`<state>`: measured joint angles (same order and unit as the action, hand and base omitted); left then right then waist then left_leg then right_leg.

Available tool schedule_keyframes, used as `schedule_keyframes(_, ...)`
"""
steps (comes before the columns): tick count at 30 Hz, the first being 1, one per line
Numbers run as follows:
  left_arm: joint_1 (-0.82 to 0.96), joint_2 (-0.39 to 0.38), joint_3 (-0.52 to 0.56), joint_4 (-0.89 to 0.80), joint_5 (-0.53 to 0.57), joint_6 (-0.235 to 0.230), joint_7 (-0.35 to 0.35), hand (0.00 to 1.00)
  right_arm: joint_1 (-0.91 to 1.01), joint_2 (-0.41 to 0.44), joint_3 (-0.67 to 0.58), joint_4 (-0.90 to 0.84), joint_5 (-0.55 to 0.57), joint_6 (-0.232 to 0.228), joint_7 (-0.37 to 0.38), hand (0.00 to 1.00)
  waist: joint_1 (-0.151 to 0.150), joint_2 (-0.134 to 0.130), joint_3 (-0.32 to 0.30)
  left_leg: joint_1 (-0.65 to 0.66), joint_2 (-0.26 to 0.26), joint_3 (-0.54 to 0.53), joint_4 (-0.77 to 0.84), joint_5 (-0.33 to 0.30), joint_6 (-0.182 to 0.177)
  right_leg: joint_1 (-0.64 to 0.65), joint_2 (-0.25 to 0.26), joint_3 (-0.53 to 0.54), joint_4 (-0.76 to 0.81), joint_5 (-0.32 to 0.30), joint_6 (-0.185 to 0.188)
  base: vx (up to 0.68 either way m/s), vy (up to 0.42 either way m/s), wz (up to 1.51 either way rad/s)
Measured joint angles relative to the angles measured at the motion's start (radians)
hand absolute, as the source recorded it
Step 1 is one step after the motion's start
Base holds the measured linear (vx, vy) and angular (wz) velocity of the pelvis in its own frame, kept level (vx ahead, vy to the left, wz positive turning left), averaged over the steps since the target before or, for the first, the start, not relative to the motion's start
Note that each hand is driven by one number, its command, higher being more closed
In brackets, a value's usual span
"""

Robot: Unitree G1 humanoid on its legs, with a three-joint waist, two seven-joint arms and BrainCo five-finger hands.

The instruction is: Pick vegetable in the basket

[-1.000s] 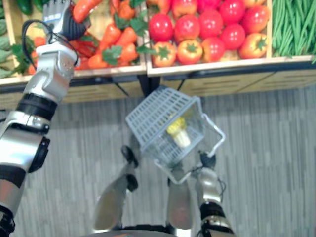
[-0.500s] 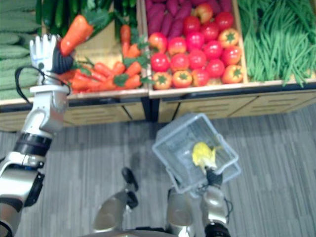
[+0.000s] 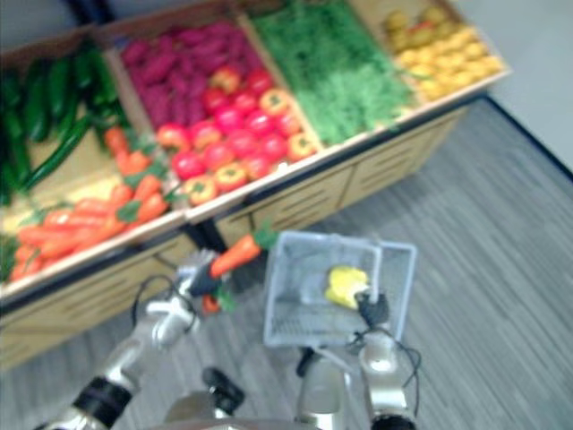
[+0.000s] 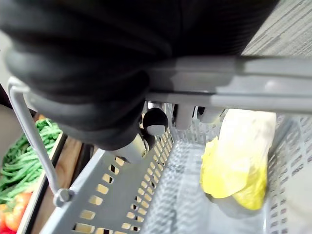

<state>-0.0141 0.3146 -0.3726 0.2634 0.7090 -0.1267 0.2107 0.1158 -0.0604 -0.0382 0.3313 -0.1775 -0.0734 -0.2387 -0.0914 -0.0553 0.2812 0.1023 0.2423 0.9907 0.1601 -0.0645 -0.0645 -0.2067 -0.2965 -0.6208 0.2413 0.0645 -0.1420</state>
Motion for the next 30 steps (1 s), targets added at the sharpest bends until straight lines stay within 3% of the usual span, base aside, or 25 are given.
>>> schedule_keyframes(1,0.009,-0.017,-0.007,0.014,0.000,-0.005,-0.016,1.00,0.014,0.000,0.015,-0.020,-0.002,0.000,0.010,1.00,0.000,0.005,-0.006,0.011,0.007,0.026,0.006,-0.002,0.000,-0.002,0.020,0.019,-0.025,0.009,0.025,0.13,-0.185,-1.72)
schedule_keyframes(2,0.011,-0.047,-0.018,0.057,0.000,-0.014,-0.039,1.00,0.037,-0.001,0.031,-0.048,-0.001,0.000,0.025,1.00,0.001,0.019,-0.014,0.034,0.020,0.071,0.022,-0.031,-0.021,-0.003,0.060,0.073,-0.068,0.004,0.084,0.12,-0.213,-1.79)
schedule_keyframes(3,0.010,-0.090,-0.022,0.112,0.000,-0.018,-0.057,1.00,0.043,-0.004,0.047,-0.061,0.003,0.002,0.045,1.00,-0.002,0.039,-0.025,0.048,0.041,0.097,0.034,-0.055,-0.050,-0.020,0.110,0.127,-0.100,0.015,0.117,0.07,-0.164,-1.74)
schedule_keyframes(6,-0.014,-0.142,-0.025,0.197,0.000,-0.016,-0.071,1.00,0.064,-0.004,0.081,-0.117,0.031,0.002,0.076,1.00,-0.017,0.050,-0.031,0.066,0.088,0.107,0.117,-0.071,-0.032,-0.050,0.182,0.234,-0.120,0.000,0.106,0.03,-0.127,-1.47)
schedule_keyframes(8,-0.021,-0.177,-0.024,0.229,0.000,-0.013,-0.063,1.00,0.072,-0.014,0.114,-0.131,0.055,0.002,0.086,1.00,-0.012,0.050,-0.030,0.027,0.132,-0.148,0.292,-0.083,0.046,-0.047,0.226,0.348,-0.112,-0.010,0.088,0.05,-0.070,-1.65)
schedule_keyframes(9,-0.020,-0.192,-0.027,0.232,0.000,-0.014,-0.057,1.00,0.067,-0.023,0.137,-0.129,0.071,0.002,0.094,1.00,-0.010,0.050,-0.030,-0.014,0.077,-0.365,0.334,-0.174,0.011,-0.046,0.247,0.417,-0.109,-0.010,0.085,0.06,-0.006,-1.68)
schedule_keyframes(12,-0.021,-0.202,-0.034,0.252,-0.001,-0.013,-0.030,1.00,0.062,-0.046,0.223,-0.126,0.074,0.003,0.108,1.00,0.023,0.064,-0.034,-0.094,-0.056,-0.747,0.371,-0.298,0.009,-0.023,0.351,0.590,-0.123,-0.007,0.080,0.04,0.033,-1.88)
schedule_keyframes(15,-0.019,-0.202,-0.036,0.267,-0.028,-0.005,-0.012,1.00,0.060,-0.073,0.276,-0.129,0.080,0.003,0.138,1.00,0.048,0.069,-0.037,-0.172,-0.166,-0.968,0.292,-0.309,0.006,-0.010,0.401,0.727,-0.141,-0.004,0.077,0.00,0.065,-1.91)
schedule_keyframes(16,-0.019,-0.205,-0.042,0.276,-0.031,0.003,-0.009,1.00,0.065,-0.089,0.284,-0.137,0.083,0.003,0.145,1.00,0.050,0.088,-0.046,-0.189,-0.169,-0.993,0.211,-0.272,0.008,-0.008,0.418,0.752,-0.157,0.003,0.086,-0.02,0.090,-1.79)
schedule_keyframes(18,-0.031,-0.208,-0.054,0.310,-0.032,0.008,0.001,1.00,0.091,-0.101,0.282,-0.173,0.105,0.003,0.174,1.00,0.056,0.099,-0.057,-0.148,-0.163,-0.893,0.161,-0.251,0.034,0.020,0.417,0.831,-0.224,0.058,0.140,0.08,0.135,-1.29)
schedule_keyframes(20,-0.048,-0.213,-0.055,0.324,-0.032,0.012,0.010,1.00,0.123,-0.103,0.281,-0.214,0.134,0.003,0.194,1.00,0.048,0.092,-0.057,-0.113,-0.193,-0.841,0.107,-0.237,0.044,0.017,0.398,0.874,-0.241,0.106,0.143,0.09,0.126,-0.75)
schedule_keyframes(23,-0.114,-0.211,-0.064,0.351,-0.030,0.023,0.017,1.00,0.142,-0.098,0.284,-0.244,0.159,0.003,0.207,1.00,0.036,0.090,-0.055,-0.084,-0.215,-0.789,0.047,-0.216,0.047,-0.005,0.396,0.924,-0.252,0.126,0.159,0.07,0.091,-0.57)
schedule_keyframes(25,-0.162,-0.207,-0.065,0.373,-0.030,0.028,0.021,1.00,0.136,-0.098,0.294,-0.252,0.174,0.004,0.217,1.00,0.040,0.078,-0.057,-0.089,-0.216,-0.746,0.022,-0.200,0.054,-0.045,0.369,0.834,-0.241,0.101,0.130,0.04,0.058,-0.47)
schedule_keyframes(26,-0.187,-0.204,-0.074,0.385,-0.030,0.030,0.021,1.00,0.131,-0.097,0.293,-0.258,0.190,0.005,0.229,1.00,0.037,0.073,-0.055,-0.089,-0.220,-0.732,0.010,-0.193,0.055,-0.077,0.332,0.700,-0.198,0.085,0.102,0.00,0.050,-0.30)
schedule_keyframes(30,-0.241,-0.202,-0.096,0.415,-0.027,0.042,0.022,1.00,0.133,-0.108,0.319,-0.269,0.237,0.006,0.247,1.00,0.022,0.058,-0.052,-0.075,-0.224,-0.716,-0.001,-0.196,0.053,-0.064,0.335,0.712,-0.227,0.110,0.131,0.07,0.051,-0.22)
